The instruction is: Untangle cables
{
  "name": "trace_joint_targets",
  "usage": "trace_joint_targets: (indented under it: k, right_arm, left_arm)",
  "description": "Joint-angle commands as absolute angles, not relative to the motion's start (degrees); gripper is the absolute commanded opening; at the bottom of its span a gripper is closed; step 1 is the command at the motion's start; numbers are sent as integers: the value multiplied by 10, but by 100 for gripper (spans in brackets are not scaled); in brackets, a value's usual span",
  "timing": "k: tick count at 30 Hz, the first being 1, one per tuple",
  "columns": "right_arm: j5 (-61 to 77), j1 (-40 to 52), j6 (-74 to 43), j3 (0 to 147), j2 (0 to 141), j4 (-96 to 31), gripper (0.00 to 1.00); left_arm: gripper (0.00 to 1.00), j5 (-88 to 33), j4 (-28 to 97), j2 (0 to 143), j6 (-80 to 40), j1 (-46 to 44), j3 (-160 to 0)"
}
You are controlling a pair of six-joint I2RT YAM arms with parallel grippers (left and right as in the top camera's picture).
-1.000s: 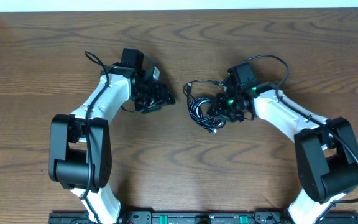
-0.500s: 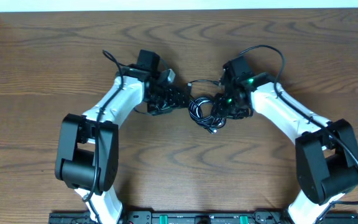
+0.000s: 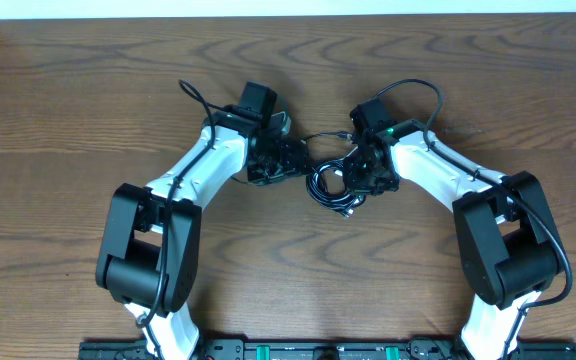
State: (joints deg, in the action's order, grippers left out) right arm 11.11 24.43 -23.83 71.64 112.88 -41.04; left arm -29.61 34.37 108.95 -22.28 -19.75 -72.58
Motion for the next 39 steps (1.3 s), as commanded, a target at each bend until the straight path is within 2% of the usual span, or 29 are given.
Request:
trace_joint_targets:
  k: [1,7,8,12,16,23,25,32,39]
  right_arm:
    - [98,239,-235,714,1149,-413,11]
    - [98,239,-235,714,1149,-414,11]
    - [98,239,-235,714,1149,-414,11]
    - [98,239,-235,714,1149,-414,11]
    - [98,239,-235,714,1149,-414,11]
    - [98,239,-235,714,1149,-414,11]
    - [98,239,-235,714,1149,-414,12]
    - [98,239,-235,714,1149,-414,12]
    - [98,239,-235,714,1149,-414,12]
  left_arm:
    - [51,-289,337,1079,-231,-214,-731]
    - [47,-230,338,1079,-263,-243,-728]
    - [44,-228,335,1079,-263,-251,-728]
    - [43,-228,322,1080,-263,-262,-727]
    - [30,-187,303,1080,-289,-262,-727]
    - [27,-102,291,1091,-288,-282,-726]
    - [22,-77,290,1091,-281,-284,-726]
    - [21,-49,289,1096,-280,-285,-726]
    - [23,-50,234,1115,-282,-286,-726]
